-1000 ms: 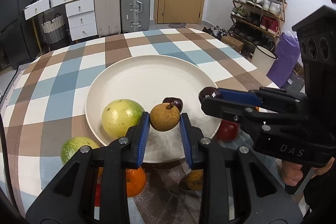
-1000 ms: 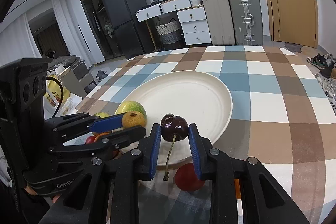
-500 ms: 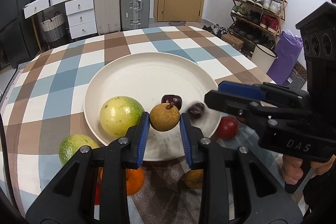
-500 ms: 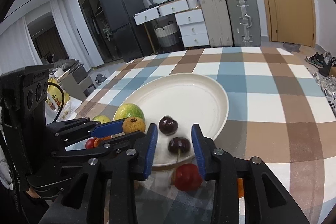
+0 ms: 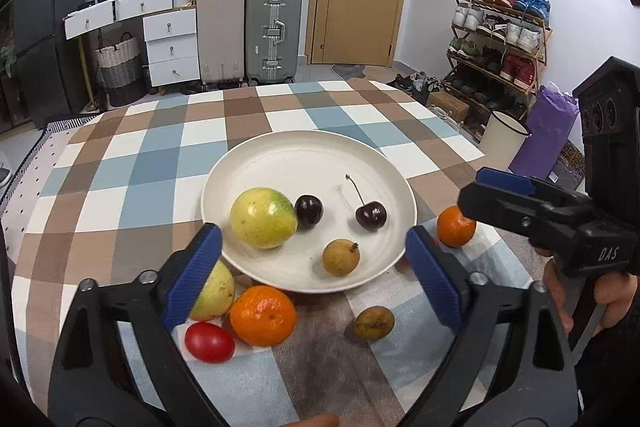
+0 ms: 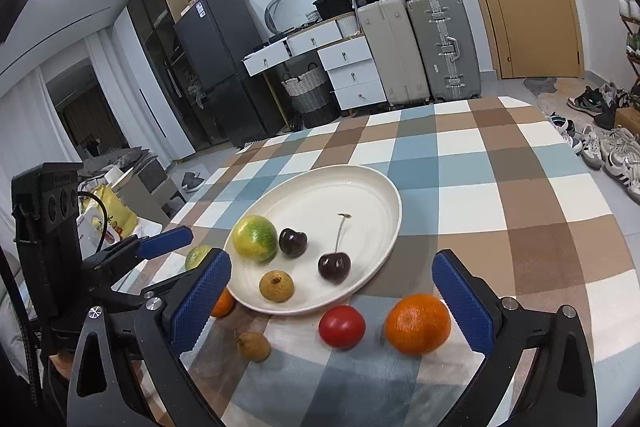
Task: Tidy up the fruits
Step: 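Withdraw both open grippers back from the plate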
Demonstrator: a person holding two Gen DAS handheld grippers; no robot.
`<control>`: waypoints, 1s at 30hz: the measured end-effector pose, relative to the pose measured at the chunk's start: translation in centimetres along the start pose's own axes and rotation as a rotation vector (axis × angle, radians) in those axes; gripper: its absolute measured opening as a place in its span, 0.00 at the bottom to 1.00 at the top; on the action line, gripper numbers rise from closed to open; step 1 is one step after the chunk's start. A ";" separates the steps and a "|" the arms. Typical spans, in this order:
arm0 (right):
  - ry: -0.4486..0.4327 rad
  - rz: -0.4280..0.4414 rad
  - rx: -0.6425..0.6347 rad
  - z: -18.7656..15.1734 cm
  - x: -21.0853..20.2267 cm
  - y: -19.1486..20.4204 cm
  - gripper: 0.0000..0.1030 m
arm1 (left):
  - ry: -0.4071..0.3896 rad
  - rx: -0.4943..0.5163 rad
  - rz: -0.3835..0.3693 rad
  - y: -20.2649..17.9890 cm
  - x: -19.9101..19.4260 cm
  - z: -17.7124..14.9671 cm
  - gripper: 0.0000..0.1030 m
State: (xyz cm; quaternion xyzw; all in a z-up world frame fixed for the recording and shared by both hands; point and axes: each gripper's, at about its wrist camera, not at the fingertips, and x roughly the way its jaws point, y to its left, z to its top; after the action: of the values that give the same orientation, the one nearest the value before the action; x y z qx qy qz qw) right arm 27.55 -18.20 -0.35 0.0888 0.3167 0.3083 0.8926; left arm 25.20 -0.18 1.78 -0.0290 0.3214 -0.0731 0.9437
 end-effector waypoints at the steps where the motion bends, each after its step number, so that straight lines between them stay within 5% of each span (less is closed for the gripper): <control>1: 0.013 0.001 -0.001 0.0 -0.2 0.1 0.99 | -0.005 -0.001 0.004 0.1 -0.4 -0.1 0.96; 14: 0.087 -0.059 -0.049 -1.2 -1.9 1.9 1.00 | 0.003 -0.033 0.064 1.2 -5.0 -2.4 0.99; 30: 0.160 -0.060 -0.083 -3.3 -1.5 2.9 0.99 | 0.051 -0.064 0.133 3.6 -5.0 -4.5 0.99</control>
State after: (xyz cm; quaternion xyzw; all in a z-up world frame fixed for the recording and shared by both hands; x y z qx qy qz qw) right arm 23.14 -16.99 -1.14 0.0171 0.3761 0.3004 0.8763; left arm 19.01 4.16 0.85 -0.0359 0.3487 -0.0008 0.9365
